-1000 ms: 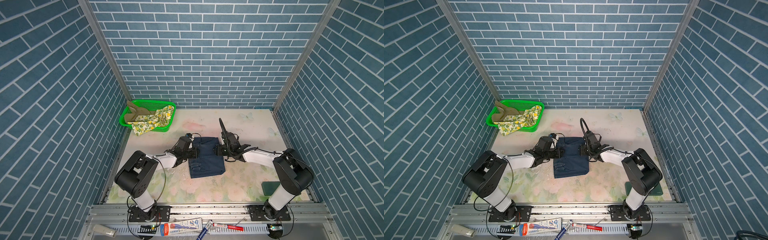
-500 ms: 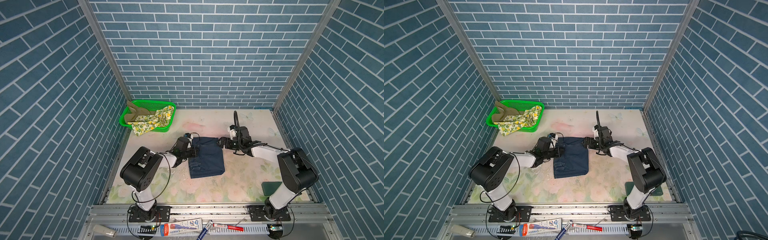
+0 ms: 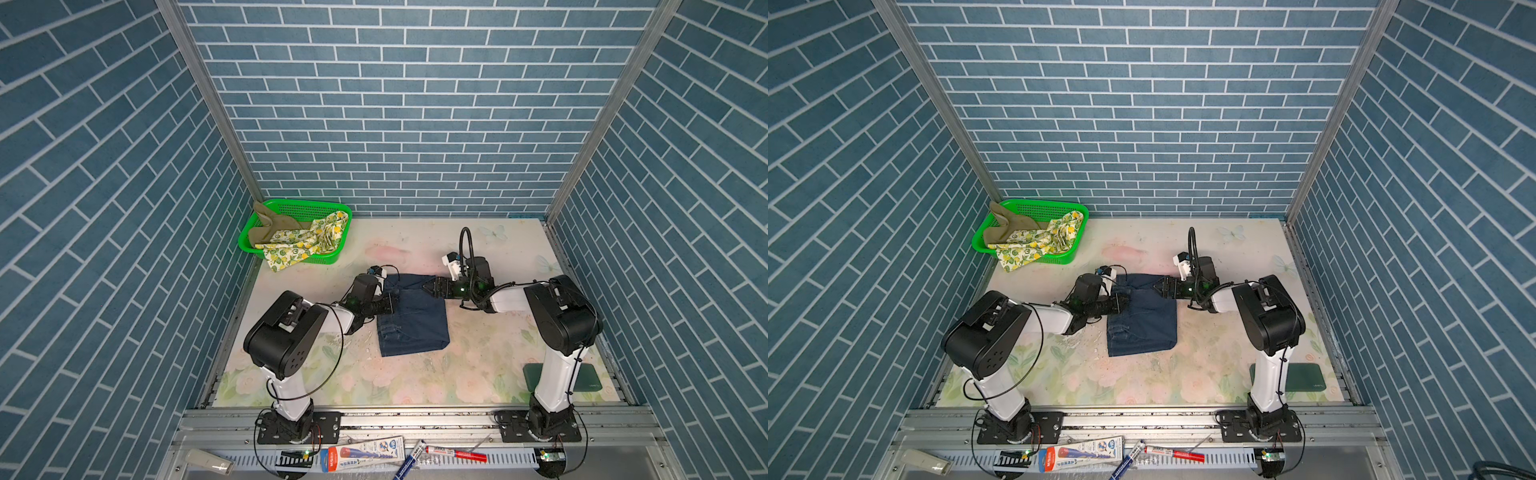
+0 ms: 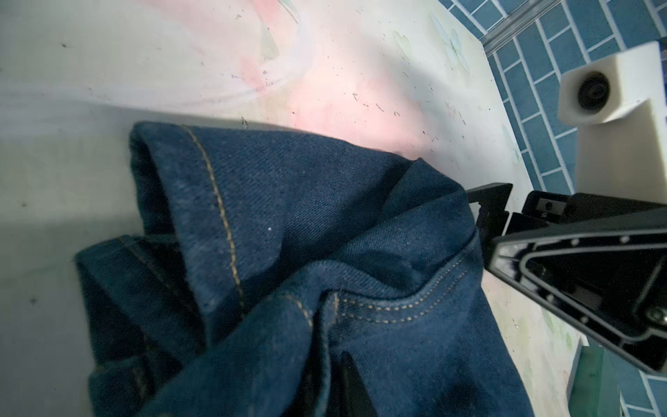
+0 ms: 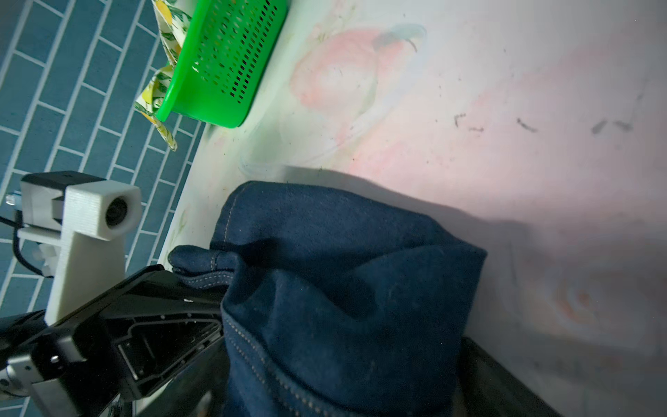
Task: Fold and stack skirts
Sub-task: Move the skirt to the top-right of the table.
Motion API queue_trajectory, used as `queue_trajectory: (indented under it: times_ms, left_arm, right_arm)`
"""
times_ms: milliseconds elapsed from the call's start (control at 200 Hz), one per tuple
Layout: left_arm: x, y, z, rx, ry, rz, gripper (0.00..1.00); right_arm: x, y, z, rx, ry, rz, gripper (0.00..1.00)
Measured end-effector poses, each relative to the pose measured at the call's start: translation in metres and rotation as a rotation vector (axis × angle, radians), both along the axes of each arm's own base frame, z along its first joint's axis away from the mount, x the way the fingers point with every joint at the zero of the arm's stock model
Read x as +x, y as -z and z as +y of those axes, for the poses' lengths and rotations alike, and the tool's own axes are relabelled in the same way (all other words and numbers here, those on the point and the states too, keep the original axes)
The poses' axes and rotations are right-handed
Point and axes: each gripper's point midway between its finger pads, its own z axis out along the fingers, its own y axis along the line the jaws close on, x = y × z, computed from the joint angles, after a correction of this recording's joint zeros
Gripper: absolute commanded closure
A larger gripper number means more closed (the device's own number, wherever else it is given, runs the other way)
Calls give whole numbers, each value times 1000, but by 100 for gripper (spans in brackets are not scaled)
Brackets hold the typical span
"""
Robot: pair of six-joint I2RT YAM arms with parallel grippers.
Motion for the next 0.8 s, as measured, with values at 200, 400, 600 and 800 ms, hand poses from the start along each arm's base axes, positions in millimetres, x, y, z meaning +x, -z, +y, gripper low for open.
queue_trajectory:
  times_ms: [200,400,600,800]
  left_arm:
    - [1,1,-1,-15,6,-1,86]
    - [3,2,-2,-22,9,-1,86]
    - [4,2,-2,-30,13,1,83]
    - [2,-10,-8,-51,48,-13,40]
  right_arm:
    - [10,3,11,55,-18,-44,19]
    - [6,8,22,57,-23,-43,54]
    - [4,16,28,83,-3,0,100]
    - [9,16,27,84,47,12,100]
